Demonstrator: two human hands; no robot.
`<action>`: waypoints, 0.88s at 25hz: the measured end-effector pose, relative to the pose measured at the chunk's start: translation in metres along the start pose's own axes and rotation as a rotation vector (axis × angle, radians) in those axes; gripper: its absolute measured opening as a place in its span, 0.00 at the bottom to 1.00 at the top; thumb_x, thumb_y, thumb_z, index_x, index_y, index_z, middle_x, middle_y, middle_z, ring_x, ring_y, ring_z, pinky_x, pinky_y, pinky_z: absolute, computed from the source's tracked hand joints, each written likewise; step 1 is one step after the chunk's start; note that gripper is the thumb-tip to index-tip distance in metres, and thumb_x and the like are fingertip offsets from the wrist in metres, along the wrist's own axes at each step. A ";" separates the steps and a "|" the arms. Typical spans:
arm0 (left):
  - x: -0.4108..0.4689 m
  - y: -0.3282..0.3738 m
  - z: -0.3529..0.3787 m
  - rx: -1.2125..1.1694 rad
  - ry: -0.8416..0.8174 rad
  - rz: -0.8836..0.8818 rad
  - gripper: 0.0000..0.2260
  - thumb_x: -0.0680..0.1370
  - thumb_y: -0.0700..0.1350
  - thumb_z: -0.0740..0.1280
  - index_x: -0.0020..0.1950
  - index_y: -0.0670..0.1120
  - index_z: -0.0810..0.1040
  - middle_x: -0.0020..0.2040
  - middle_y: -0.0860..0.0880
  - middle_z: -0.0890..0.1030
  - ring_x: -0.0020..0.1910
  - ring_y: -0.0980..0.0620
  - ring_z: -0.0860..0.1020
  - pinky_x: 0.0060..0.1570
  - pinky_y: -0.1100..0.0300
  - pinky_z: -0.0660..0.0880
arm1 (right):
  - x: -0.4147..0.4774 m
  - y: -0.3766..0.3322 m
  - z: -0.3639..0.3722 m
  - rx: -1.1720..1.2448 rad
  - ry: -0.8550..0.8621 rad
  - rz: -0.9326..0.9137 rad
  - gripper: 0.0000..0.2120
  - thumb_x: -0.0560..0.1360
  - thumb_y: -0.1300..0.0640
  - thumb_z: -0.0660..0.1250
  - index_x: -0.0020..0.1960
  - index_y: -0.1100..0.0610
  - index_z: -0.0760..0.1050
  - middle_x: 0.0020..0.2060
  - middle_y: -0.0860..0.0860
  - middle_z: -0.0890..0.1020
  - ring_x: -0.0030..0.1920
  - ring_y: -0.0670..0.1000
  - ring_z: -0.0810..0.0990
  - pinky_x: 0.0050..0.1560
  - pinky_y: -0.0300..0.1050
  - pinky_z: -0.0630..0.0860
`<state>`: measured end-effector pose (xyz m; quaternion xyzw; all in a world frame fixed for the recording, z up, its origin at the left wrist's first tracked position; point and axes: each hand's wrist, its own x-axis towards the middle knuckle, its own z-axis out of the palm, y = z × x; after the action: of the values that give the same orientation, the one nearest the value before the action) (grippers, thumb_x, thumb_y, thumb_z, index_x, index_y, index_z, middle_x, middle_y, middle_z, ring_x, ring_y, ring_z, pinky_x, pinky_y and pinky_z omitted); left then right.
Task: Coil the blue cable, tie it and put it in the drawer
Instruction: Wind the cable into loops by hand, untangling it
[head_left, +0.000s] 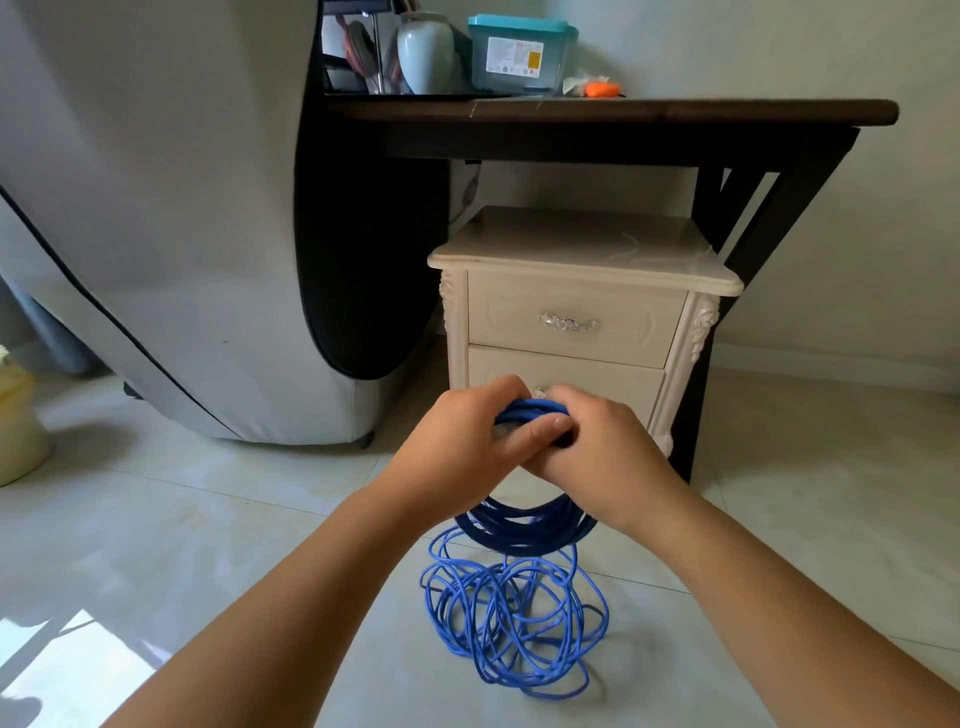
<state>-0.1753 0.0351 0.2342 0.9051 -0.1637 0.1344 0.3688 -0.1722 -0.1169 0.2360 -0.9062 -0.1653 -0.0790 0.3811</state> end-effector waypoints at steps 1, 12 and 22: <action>0.001 0.000 -0.001 -0.075 0.036 -0.017 0.13 0.77 0.57 0.67 0.43 0.48 0.78 0.31 0.53 0.75 0.31 0.55 0.71 0.32 0.61 0.67 | 0.001 0.000 -0.002 0.106 0.024 0.040 0.12 0.69 0.52 0.73 0.44 0.55 0.71 0.35 0.52 0.80 0.35 0.55 0.76 0.37 0.49 0.74; 0.001 0.006 -0.001 -0.792 0.553 -0.397 0.18 0.83 0.55 0.59 0.39 0.45 0.69 0.29 0.51 0.67 0.25 0.56 0.67 0.32 0.57 0.67 | -0.005 -0.006 0.024 0.849 -0.030 0.331 0.04 0.75 0.55 0.71 0.49 0.53 0.78 0.41 0.52 0.85 0.39 0.44 0.83 0.36 0.33 0.75; -0.013 -0.011 -0.011 -0.884 0.021 -0.204 0.16 0.79 0.49 0.61 0.65 0.50 0.78 0.56 0.51 0.84 0.56 0.55 0.81 0.52 0.58 0.79 | 0.008 0.003 0.002 0.790 0.169 0.295 0.05 0.81 0.58 0.61 0.47 0.56 0.73 0.21 0.51 0.70 0.31 0.54 0.84 0.40 0.51 0.80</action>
<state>-0.1835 0.0527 0.2300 0.6708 -0.1114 0.0238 0.7329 -0.1638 -0.1156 0.2342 -0.6951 -0.0197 -0.0283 0.7181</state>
